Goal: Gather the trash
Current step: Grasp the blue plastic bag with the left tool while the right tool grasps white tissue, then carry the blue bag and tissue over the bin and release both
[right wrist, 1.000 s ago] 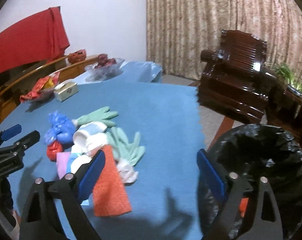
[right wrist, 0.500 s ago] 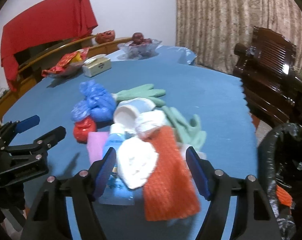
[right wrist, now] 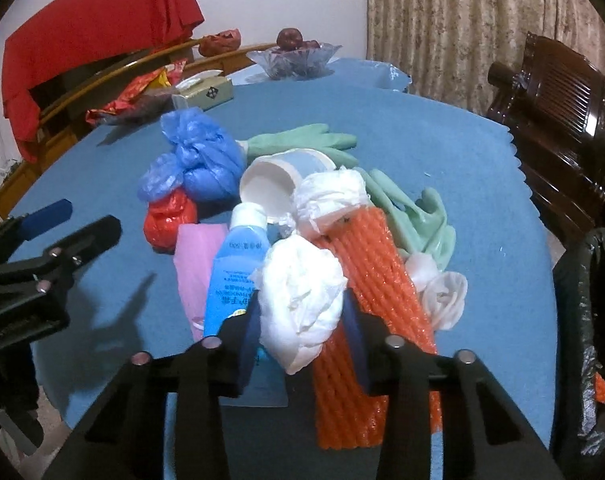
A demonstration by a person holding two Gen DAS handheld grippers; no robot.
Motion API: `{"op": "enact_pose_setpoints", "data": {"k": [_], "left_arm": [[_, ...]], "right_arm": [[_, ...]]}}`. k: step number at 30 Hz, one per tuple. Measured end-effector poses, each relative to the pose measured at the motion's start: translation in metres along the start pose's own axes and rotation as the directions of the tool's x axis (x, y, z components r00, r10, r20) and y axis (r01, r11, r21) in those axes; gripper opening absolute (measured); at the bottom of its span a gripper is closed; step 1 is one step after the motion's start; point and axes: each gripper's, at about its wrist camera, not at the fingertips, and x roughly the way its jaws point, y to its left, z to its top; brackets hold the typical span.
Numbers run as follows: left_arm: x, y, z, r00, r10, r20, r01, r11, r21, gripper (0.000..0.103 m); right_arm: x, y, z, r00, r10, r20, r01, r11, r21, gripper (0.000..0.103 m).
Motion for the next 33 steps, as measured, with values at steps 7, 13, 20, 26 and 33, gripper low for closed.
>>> {"op": "enact_pose_setpoints", "data": {"k": [7, 13, 20, 26, 33], "left_arm": [[0.002, -0.003, 0.009, 1.000, -0.005, 0.018, 0.005, 1.000, 0.006, 0.088], [0.017, -0.007, 0.027, 0.999, 0.001, 0.032, -0.001, 1.000, 0.003, 0.078], [0.039, -0.019, 0.049, 0.999, -0.008, 0.048, 0.008, 1.000, 0.004, 0.074], [0.061, -0.029, 0.059, 1.000, -0.005, 0.021, 0.005, 1.000, 0.012, 0.064], [0.076, -0.032, 0.056, 0.999, -0.032, -0.026, 0.033, 0.999, 0.028, 0.030]], "right_arm": [[-0.029, -0.006, 0.015, 0.997, 0.014, 0.078, -0.015, 1.000, 0.017, 0.033], [-0.040, -0.018, 0.035, 0.991, -0.037, 0.128, 0.036, 0.999, 0.012, 0.033], [-0.034, -0.029, 0.048, 0.988, -0.066, 0.142, 0.064, 0.998, 0.020, 0.033], [-0.027, -0.034, 0.049, 0.989, -0.069, 0.131, 0.067, 0.997, 0.024, 0.033], [-0.022, -0.037, 0.044, 0.992, -0.065, 0.111, 0.062, 0.998, 0.025, 0.034]]}}
